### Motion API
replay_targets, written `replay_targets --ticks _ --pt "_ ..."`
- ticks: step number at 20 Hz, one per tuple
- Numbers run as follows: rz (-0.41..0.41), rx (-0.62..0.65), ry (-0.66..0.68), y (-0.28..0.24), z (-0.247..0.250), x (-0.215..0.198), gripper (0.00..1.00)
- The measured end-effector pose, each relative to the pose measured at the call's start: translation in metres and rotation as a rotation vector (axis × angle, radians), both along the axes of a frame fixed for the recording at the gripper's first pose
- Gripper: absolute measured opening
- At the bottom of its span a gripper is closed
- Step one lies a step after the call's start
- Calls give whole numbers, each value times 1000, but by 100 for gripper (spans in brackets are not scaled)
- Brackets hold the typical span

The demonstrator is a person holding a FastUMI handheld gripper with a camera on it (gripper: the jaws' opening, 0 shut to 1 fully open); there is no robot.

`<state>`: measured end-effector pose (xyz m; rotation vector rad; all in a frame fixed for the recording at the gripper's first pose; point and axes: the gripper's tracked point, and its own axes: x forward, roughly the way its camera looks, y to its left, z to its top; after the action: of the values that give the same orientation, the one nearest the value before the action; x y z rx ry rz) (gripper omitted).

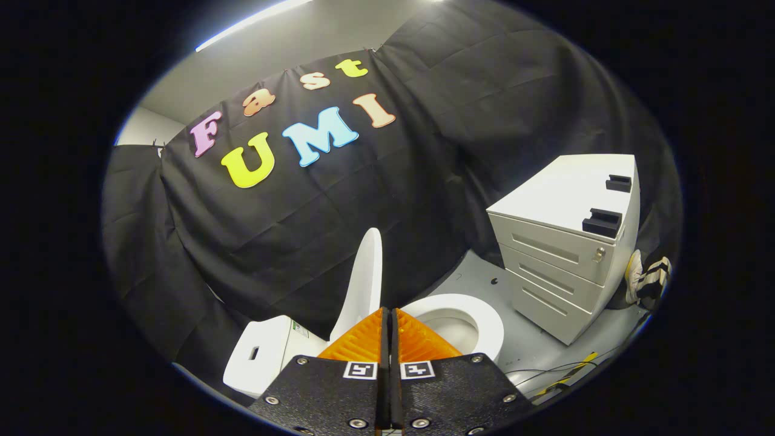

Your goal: Open the toilet lid.

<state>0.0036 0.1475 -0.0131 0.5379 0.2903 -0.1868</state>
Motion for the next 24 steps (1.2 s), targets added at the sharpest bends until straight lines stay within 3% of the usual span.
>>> replay_targets --ticks 24 --pt "133 -177 -99 87 70 -4 0"
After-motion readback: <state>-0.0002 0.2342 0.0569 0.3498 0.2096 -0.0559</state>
